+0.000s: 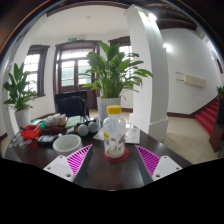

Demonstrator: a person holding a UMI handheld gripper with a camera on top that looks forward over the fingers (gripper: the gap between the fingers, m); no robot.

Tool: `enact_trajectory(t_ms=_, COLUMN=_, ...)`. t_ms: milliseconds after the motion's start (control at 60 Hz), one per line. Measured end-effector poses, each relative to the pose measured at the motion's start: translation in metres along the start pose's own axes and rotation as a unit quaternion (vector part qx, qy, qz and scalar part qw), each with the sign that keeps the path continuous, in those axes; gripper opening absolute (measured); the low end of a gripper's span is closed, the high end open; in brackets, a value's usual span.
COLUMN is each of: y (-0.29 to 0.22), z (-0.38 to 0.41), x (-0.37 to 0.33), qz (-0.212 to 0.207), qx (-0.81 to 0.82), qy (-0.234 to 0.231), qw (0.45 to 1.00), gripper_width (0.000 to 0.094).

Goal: Pour water

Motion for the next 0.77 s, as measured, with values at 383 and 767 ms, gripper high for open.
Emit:
enact_trajectory(t_ms=383, y=-0.037, z=0.061, x=-0.148, qz=0.007, qx=-0.012, qy=-0.094, qw=0.995, gripper_width=0.0843)
enact_trajectory(t_ms=767, y=-0.062, z=0.116, x=-0.187, qz=-0.007, qx=-0.05, qy=-0.161, qw=0.986, gripper_width=0.0845)
Point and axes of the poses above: the point between the fingertips, and its own axes, seen from behind it with the camera up: z to the left, y down, x forward, the way the camera looks, the point moved 5 cm from there along -x, backward, against the way the camera looks, and after that the axes turned 3 degrees about -z, right-handed, at the moved point
